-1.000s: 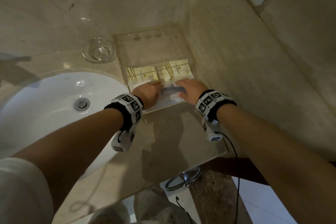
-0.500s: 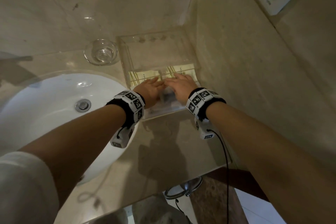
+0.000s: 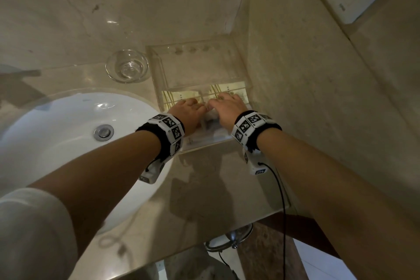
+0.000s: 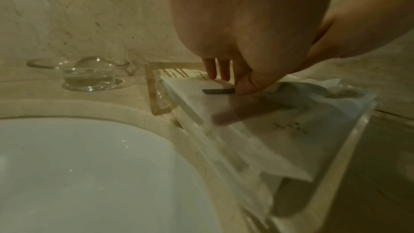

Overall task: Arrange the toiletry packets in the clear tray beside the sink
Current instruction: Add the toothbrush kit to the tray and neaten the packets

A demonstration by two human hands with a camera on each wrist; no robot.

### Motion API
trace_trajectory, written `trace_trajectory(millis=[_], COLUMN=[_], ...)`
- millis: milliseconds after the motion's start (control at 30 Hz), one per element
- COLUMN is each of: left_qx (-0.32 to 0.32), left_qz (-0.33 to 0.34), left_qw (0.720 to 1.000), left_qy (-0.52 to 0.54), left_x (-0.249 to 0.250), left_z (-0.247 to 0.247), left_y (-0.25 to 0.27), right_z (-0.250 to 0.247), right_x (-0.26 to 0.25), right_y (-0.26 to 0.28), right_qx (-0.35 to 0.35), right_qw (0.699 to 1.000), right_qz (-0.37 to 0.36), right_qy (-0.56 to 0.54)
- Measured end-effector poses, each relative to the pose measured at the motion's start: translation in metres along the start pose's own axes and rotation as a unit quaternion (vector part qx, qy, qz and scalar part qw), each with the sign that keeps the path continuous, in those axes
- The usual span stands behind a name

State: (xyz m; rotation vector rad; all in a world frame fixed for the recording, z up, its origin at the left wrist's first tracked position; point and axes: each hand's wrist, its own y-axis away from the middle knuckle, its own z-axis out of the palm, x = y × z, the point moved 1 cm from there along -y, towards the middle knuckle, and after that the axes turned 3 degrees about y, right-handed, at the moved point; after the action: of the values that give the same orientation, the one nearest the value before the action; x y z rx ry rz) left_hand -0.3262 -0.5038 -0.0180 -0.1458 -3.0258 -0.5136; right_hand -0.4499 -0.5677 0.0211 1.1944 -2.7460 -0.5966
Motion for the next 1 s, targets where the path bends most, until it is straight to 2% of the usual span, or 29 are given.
trace_trajectory(millis=[200,400,533,700,800,1000], left_qx=[-0.001,0.002,0.002,0.016,0.026,0.001], left_qz=[-0.006,-0.008,-0.004,0.012,0.016,0.012], left_qw=[1.000,0.999,1.000,0.999,1.000,0.997], left_qy=[-0.026,-0.049,-0.027,0.027,0.002,-0.074], left_x=[0.002,0.006,0.004,-0.003,-0.005,0.008], left_z=[0.002,0.003,0.002,-0.003,0.002,-0.012], left_y=[-0.005,-0.006,-0.006,-0.001,0.003,0.002], right_z=[0.004,0.007,0.005,0.008,0.012,0.015], right_x=[0.002,0.003,0.002,0.009,0.010,0.012], right_y=[-0.006,-0.008,-0.008,-0.005,-0.001,0.004], right_qx=[0.018,0.014,0.029,0.037,0.013,0.056], right_qw=[0.997,0.996,0.996,0.993,0.992,0.987], right_qz=[0.026,0.029,0.012,0.045,0.067,0.085], right_qy=[-0.067,-0.085,-0.085,-0.098,-0.106,-0.122])
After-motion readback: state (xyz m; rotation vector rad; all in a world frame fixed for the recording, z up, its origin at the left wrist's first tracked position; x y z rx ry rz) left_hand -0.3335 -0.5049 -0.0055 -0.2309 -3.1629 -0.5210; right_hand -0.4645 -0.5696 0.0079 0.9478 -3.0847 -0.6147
